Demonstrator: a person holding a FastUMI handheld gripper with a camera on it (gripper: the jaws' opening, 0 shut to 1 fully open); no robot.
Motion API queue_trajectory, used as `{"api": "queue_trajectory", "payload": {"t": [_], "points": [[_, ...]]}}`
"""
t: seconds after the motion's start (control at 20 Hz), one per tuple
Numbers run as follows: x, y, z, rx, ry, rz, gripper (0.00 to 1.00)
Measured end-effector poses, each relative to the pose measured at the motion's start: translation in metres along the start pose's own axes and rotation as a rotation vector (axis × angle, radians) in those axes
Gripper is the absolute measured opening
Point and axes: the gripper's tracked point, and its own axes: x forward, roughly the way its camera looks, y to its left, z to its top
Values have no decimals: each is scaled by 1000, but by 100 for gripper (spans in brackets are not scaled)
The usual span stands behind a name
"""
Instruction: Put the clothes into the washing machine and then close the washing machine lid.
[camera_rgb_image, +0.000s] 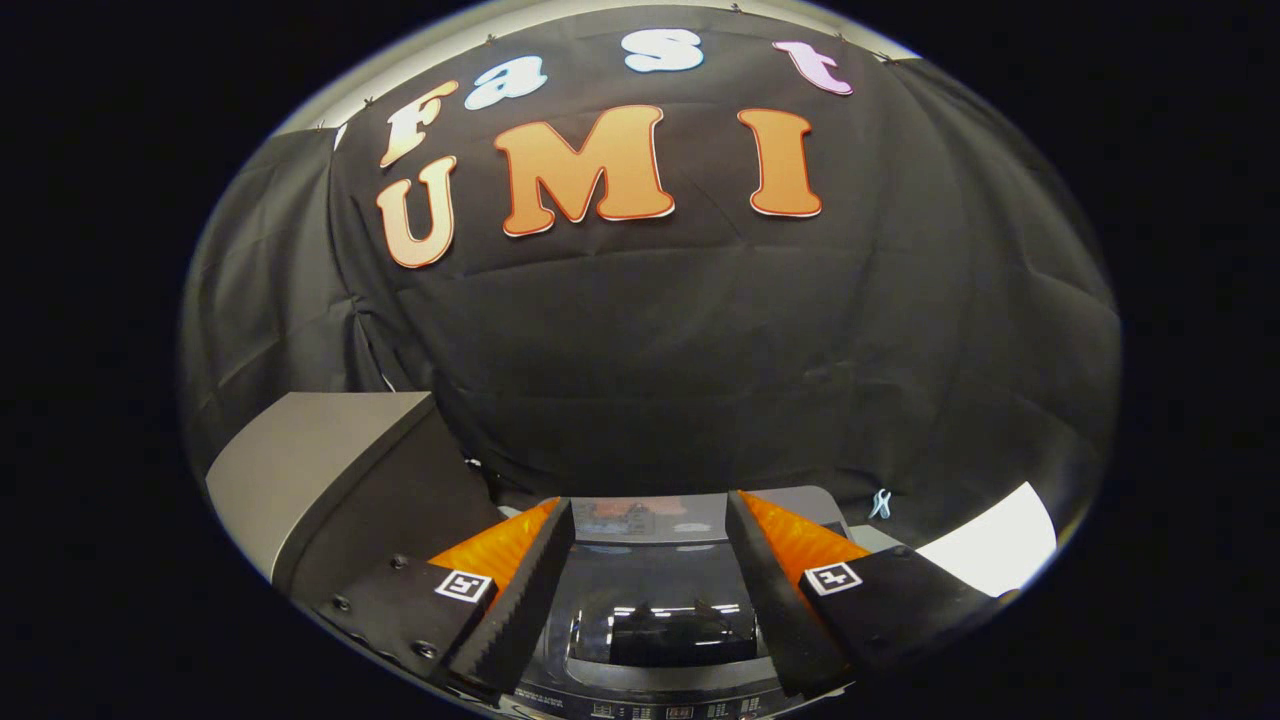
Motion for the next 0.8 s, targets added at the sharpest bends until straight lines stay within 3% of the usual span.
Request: {"api": "queue_trajectory", "payload": {"t": [0.45,0.8], "points": [[-53,-10,52,87,-122,18,98],[-112,-49,110,34,-263,-11,98]]}}
